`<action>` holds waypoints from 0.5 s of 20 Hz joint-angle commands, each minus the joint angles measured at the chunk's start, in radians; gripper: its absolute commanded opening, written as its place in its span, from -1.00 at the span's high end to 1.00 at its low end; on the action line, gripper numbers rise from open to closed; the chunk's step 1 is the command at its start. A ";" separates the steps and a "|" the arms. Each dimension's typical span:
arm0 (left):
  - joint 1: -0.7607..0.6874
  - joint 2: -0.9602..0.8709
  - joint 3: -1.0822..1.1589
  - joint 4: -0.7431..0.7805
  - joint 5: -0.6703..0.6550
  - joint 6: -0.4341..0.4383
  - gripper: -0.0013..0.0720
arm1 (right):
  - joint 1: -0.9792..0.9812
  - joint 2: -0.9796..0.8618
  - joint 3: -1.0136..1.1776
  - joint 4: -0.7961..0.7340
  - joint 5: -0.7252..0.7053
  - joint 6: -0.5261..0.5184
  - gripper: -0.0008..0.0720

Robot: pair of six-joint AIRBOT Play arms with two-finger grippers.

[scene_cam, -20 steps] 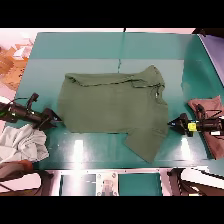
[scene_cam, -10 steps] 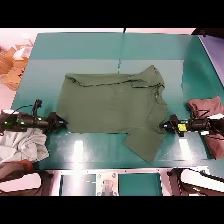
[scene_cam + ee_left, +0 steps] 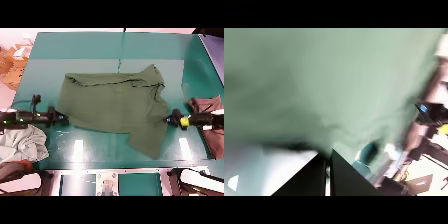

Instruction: Fold the shirts.

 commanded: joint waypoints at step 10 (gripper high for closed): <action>0.001 0.513 1.070 -0.092 -0.143 -0.235 0.91 | -0.001 0.508 0.965 0.316 -0.087 -0.007 0.94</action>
